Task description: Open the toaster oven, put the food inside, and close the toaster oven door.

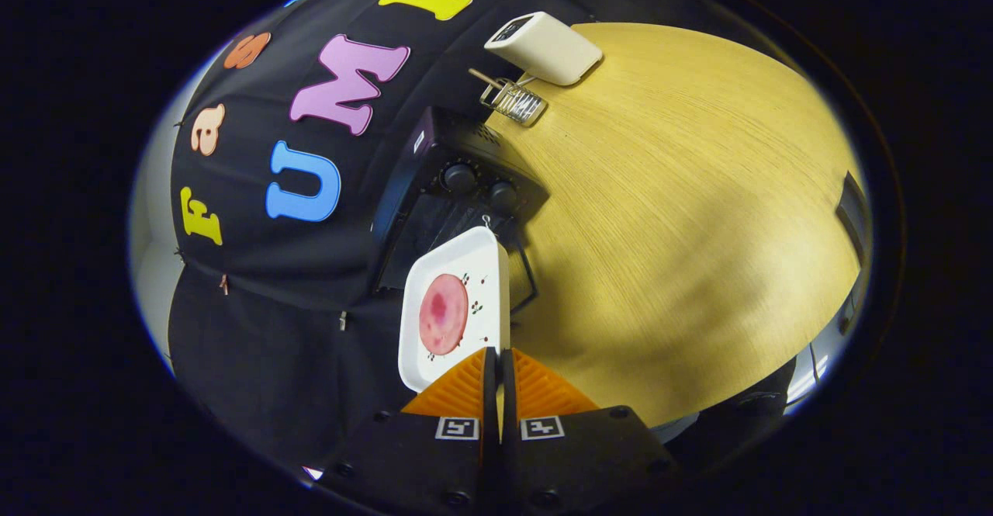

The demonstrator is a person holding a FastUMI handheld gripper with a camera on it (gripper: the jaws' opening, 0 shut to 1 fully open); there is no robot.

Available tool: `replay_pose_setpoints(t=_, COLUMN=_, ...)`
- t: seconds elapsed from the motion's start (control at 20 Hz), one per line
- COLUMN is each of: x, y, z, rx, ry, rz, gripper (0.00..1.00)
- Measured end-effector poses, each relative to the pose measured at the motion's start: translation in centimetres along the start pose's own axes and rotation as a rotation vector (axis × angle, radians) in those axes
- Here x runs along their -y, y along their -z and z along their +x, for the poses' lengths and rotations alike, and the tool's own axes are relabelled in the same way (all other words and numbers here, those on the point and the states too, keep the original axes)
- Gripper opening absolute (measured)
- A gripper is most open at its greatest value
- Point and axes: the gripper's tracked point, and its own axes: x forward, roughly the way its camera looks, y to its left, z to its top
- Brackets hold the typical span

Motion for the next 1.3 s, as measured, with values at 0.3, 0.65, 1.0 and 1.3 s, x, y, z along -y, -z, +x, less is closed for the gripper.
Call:
replay_pose_setpoints(t=0.3, x=-2.6, y=0.7, z=7.3, rx=0.035, ry=0.038, rz=-0.016, gripper=0.05)
replay_pose_setpoints(t=0.65, x=-5.6, y=-1.0, z=15.8, rx=0.123, ry=0.035, rz=0.085, gripper=0.05)
replay_pose_setpoints(t=1.0, x=-7.0, y=-3.4, z=20.9, rx=0.275, ry=0.047, rz=0.178, gripper=0.05)
replay_pose_setpoints(t=1.3, x=-6.9, y=-5.5, z=22.9, rx=0.419, ry=0.102, rz=0.295, gripper=0.05)
